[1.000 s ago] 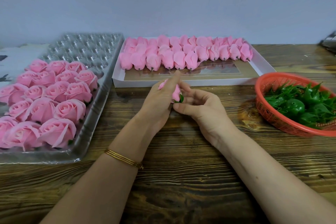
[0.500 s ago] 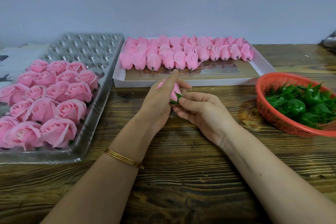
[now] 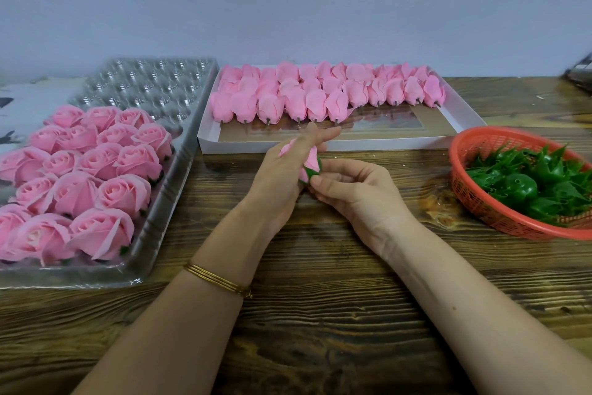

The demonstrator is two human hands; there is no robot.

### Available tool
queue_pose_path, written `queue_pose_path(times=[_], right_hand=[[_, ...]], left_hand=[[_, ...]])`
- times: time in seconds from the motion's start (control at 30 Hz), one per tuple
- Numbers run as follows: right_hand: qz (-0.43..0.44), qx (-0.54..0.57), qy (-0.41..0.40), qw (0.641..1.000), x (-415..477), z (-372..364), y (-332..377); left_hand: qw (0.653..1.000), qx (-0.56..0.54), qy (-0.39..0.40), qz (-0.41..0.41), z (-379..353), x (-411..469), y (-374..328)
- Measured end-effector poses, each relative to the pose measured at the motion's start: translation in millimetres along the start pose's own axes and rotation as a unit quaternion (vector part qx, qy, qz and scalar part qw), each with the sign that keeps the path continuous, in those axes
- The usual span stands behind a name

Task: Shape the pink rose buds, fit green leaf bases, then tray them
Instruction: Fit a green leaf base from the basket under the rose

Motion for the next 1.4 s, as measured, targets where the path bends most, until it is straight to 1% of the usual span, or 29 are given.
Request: queue_pose_path(times=[0.07,0.23,0.37,0.53,0.83,1.1,1.4], right_hand=[[0.012,-0.007,-0.003,1.0,-0.4,0.6,0.3],[0.056,-0.063,-0.021,0.996,0.3,-0.3,2.7],[0.077,-0.097,-0.035,0.992,-0.4,-1.5,3.7],[0.088,-0.13,-0.036,0.987,-1.8,-2.9,6.0],[0.105,-0.188,-0.06,0.975,-2.7,-5.7,7.4],[0.099,-0.196,-0.066,0.973,-3.4,-5.4,7.1],[0.112,-0.244,-0.077,0.96,-4.2,-7.8,7.4]], left_hand=[[1.0,-0.001,0.0,-0.001,-1.2,-0.8,-1.0],[1.0,-0.007,-0.005,-0.004,-0.9,0.1,-0.2],[0.999,-0.034,0.003,-0.008,-2.4,-1.8,-0.4],[0.999,-0.027,0.017,0.0,-3.6,-0.5,3.0],[0.999,-0.031,0.018,0.003,-7.2,-2.3,2.9],[1.0,-0.021,0.021,0.011,-7.3,-4.0,2.8],[0.999,-0.028,0.018,0.009,-8.9,-4.2,2.0]])
Point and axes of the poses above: each hand's wrist, its own x-axis towards the middle knuckle, its own z-axis out of the back of the hand, y = z × x, the point moved 4 cm from there along x, towards the middle knuckle, and after that the axes turned 10 degrees about y, right-handed, at the moved point
